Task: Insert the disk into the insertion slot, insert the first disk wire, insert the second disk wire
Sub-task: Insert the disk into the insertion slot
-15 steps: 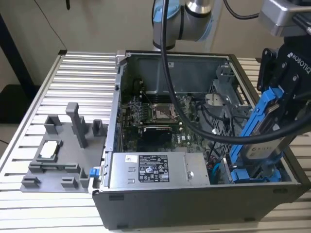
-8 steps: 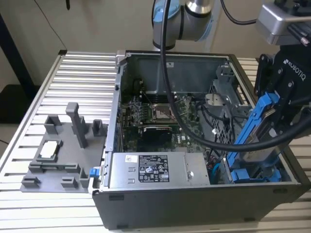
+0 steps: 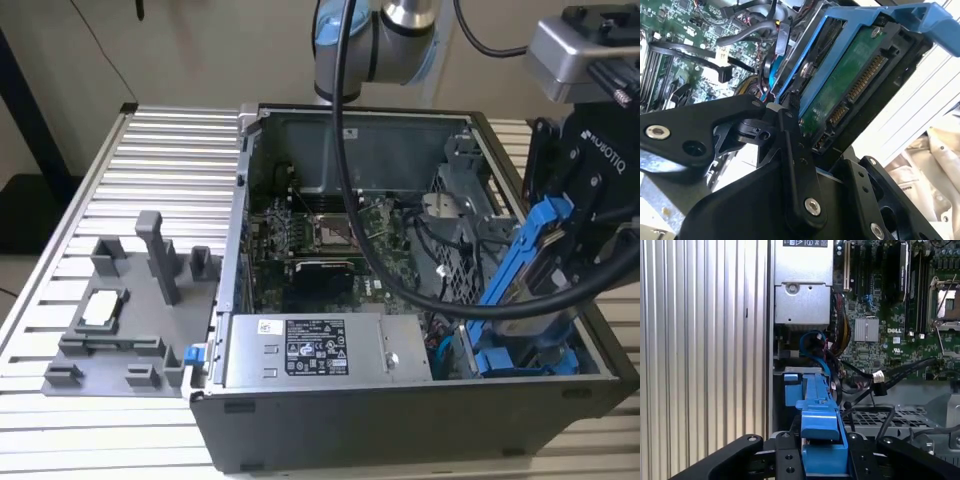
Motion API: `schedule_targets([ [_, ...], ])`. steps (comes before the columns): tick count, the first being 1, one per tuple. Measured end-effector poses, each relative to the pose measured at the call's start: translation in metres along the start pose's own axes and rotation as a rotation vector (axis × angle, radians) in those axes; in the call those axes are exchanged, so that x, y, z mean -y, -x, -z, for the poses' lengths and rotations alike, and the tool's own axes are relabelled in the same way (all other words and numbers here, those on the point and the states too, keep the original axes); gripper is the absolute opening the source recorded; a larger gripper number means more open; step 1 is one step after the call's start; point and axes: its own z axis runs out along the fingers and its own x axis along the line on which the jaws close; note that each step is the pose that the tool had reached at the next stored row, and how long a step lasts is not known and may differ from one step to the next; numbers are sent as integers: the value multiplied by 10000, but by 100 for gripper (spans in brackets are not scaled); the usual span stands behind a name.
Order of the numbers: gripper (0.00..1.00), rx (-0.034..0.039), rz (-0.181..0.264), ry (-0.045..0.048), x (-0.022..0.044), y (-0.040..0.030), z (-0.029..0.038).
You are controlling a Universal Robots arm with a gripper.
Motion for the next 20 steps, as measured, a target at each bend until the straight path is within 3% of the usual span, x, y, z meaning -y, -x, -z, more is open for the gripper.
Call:
schedule_targets([
  [14,33,45,-117,11,13,20,-150],
  [20,33,47,-174,11,14,40,-248],
])
